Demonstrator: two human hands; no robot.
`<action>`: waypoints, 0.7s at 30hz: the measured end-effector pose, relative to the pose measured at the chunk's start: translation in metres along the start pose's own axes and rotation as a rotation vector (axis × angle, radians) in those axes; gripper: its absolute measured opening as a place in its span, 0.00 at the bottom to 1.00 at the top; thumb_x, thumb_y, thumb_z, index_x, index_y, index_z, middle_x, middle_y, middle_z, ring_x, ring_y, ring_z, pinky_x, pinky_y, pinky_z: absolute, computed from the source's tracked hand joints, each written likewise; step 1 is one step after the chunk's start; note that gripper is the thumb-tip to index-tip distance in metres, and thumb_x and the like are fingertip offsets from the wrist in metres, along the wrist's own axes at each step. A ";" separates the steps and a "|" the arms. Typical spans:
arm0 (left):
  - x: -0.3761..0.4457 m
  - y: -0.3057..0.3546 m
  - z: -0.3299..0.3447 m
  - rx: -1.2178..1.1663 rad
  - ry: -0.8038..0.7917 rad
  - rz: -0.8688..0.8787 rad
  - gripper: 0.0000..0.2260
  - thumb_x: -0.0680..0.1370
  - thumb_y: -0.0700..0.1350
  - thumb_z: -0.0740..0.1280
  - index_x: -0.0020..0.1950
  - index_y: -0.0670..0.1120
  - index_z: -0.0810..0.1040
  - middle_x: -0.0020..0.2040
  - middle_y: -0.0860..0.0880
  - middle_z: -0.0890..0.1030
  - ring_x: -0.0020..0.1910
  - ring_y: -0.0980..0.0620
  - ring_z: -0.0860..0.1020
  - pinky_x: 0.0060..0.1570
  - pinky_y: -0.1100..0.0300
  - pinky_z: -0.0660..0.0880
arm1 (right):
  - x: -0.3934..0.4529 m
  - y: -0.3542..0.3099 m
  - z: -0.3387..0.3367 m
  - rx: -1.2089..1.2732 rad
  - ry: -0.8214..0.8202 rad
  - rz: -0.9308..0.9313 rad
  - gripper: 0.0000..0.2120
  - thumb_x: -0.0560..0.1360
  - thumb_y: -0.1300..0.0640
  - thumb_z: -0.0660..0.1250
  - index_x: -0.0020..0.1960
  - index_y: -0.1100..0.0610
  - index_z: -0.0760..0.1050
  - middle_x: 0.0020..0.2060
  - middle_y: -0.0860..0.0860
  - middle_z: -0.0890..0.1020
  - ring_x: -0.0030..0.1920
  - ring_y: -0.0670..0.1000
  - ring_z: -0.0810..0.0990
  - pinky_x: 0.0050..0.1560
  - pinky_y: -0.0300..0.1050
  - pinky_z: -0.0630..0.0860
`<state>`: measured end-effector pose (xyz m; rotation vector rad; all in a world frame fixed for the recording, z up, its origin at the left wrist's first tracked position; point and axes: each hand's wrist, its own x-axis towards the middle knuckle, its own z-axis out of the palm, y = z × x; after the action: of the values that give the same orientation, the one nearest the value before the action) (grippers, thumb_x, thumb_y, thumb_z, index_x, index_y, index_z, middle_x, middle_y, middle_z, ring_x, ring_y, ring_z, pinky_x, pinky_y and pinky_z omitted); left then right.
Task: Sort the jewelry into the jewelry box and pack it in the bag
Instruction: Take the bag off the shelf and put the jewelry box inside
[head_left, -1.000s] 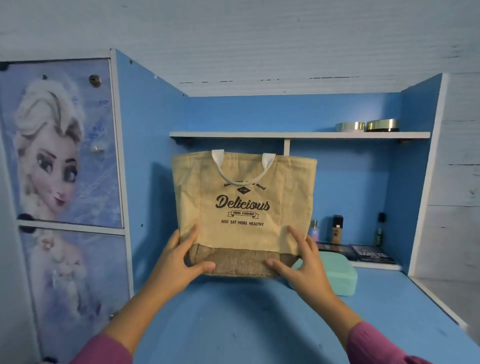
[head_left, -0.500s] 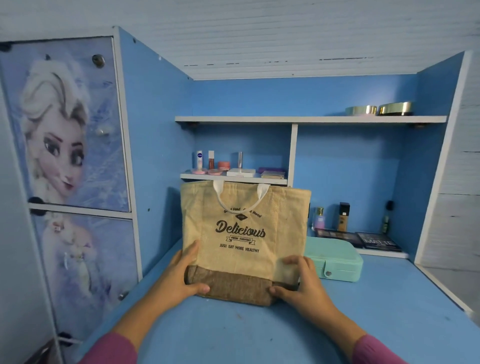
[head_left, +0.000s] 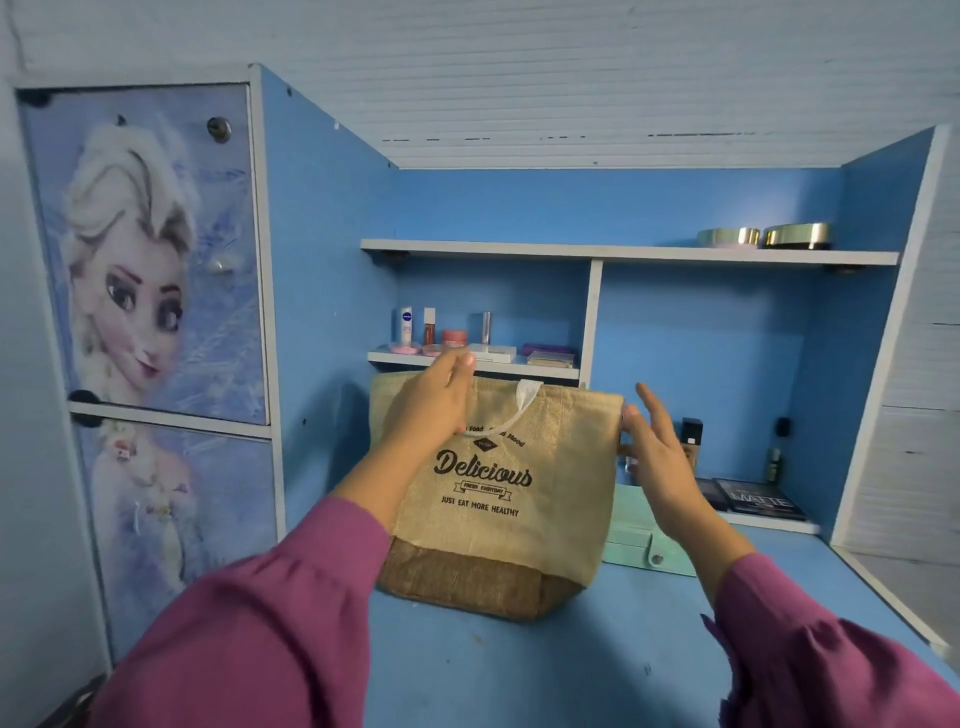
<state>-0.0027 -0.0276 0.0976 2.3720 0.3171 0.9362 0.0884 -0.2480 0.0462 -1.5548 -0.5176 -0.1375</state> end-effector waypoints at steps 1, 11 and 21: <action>0.007 0.008 0.002 0.041 -0.055 -0.043 0.24 0.81 0.62 0.45 0.69 0.53 0.68 0.34 0.49 0.81 0.33 0.53 0.80 0.43 0.54 0.79 | 0.001 -0.002 0.000 -0.024 -0.009 -0.004 0.21 0.80 0.42 0.53 0.73 0.42 0.61 0.65 0.50 0.73 0.60 0.54 0.75 0.58 0.48 0.70; 0.030 0.034 0.010 0.198 -0.141 -0.214 0.06 0.75 0.44 0.64 0.42 0.42 0.74 0.33 0.46 0.77 0.30 0.50 0.77 0.29 0.61 0.73 | -0.007 -0.022 -0.003 0.226 0.085 -0.067 0.24 0.81 0.53 0.57 0.30 0.60 0.74 0.24 0.52 0.71 0.24 0.45 0.69 0.24 0.32 0.67; 0.039 0.066 -0.011 0.423 -0.382 0.055 0.08 0.70 0.36 0.63 0.45 0.40 0.80 0.45 0.44 0.81 0.42 0.46 0.79 0.42 0.55 0.78 | -0.001 -0.041 0.018 0.005 -0.041 -0.093 0.07 0.78 0.53 0.65 0.54 0.52 0.78 0.48 0.49 0.79 0.45 0.39 0.77 0.40 0.30 0.71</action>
<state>0.0196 -0.0606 0.1641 2.8913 0.3235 0.4477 0.0666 -0.2322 0.0819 -1.5320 -0.6226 -0.1763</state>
